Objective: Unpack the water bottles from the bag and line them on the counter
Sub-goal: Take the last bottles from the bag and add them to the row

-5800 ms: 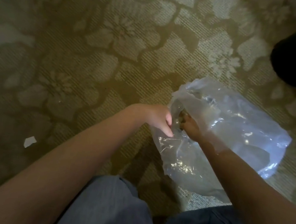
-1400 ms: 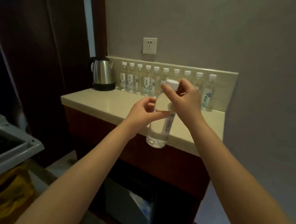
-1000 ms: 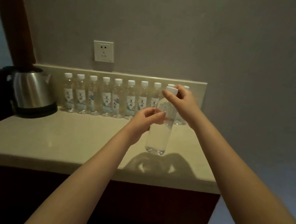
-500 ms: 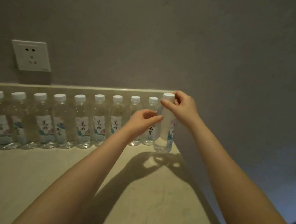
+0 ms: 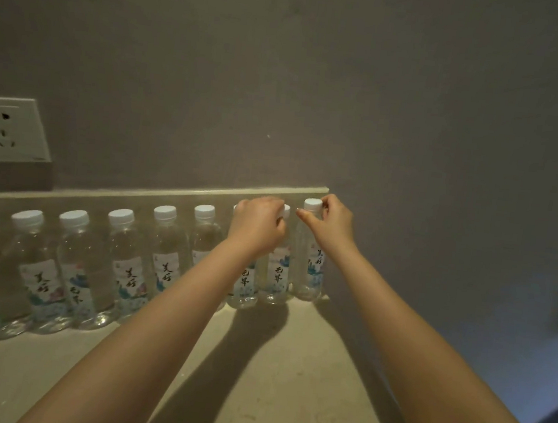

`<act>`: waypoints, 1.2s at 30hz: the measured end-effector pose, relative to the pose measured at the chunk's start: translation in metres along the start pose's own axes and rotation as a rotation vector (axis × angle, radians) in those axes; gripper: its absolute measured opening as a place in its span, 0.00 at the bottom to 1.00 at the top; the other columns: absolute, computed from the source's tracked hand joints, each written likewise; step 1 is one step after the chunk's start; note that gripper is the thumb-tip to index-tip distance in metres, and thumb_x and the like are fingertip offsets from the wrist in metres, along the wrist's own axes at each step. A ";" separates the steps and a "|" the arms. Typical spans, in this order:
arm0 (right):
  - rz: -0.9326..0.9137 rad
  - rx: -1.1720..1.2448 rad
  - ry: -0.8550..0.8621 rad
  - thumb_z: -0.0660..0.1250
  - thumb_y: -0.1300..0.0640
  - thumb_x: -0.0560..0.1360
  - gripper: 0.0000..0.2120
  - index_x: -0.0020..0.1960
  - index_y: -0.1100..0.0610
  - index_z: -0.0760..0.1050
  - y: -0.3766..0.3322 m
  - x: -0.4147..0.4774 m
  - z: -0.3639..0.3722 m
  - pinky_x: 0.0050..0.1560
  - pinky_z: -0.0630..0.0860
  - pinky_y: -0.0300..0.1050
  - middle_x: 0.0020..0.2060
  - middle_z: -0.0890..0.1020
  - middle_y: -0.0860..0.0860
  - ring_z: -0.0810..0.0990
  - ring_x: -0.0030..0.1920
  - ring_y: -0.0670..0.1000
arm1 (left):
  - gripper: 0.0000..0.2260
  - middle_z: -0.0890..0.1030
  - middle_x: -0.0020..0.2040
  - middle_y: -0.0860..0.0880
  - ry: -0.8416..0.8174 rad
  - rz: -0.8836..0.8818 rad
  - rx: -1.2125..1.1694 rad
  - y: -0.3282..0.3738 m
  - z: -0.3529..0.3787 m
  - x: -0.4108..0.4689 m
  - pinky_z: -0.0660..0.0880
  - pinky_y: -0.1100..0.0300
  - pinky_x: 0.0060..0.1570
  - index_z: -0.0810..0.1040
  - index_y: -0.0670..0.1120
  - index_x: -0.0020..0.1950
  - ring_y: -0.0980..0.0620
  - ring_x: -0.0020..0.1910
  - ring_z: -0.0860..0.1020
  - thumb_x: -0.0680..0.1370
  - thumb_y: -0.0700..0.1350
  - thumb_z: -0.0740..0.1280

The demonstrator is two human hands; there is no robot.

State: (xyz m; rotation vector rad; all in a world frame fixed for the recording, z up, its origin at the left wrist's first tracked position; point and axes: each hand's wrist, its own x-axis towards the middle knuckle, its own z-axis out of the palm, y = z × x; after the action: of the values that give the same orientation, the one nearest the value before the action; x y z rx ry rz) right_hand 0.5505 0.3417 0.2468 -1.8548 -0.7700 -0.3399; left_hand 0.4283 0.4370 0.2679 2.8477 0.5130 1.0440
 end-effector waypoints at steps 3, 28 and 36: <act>0.055 0.060 0.005 0.71 0.42 0.68 0.15 0.46 0.50 0.71 0.009 -0.003 0.012 0.32 0.62 0.38 0.34 0.69 0.41 0.66 0.34 0.40 | 0.14 0.81 0.57 0.46 0.023 -0.006 -0.039 -0.005 0.002 0.001 0.67 0.53 0.60 0.79 0.43 0.56 0.45 0.58 0.76 0.74 0.40 0.61; 0.184 0.006 -0.257 0.74 0.48 0.68 0.36 0.70 0.53 0.63 0.058 -0.050 0.014 0.52 0.72 0.43 0.63 0.75 0.53 0.76 0.59 0.53 | 0.17 0.79 0.59 0.51 -0.036 -0.064 0.027 -0.004 0.001 0.012 0.66 0.50 0.60 0.76 0.50 0.62 0.49 0.61 0.74 0.75 0.52 0.68; 0.175 0.031 -0.229 0.75 0.53 0.68 0.25 0.60 0.53 0.69 0.055 -0.053 0.016 0.39 0.70 0.39 0.56 0.79 0.51 0.76 0.47 0.48 | 0.14 0.81 0.57 0.49 -0.016 -0.121 0.027 -0.001 0.003 0.015 0.67 0.51 0.60 0.78 0.51 0.62 0.47 0.59 0.76 0.77 0.48 0.65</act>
State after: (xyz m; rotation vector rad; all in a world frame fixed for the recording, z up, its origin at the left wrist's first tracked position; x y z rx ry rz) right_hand 0.5448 0.3249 0.1709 -1.9364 -0.7545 -0.0035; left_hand 0.4401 0.4434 0.2747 2.8048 0.6938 1.0004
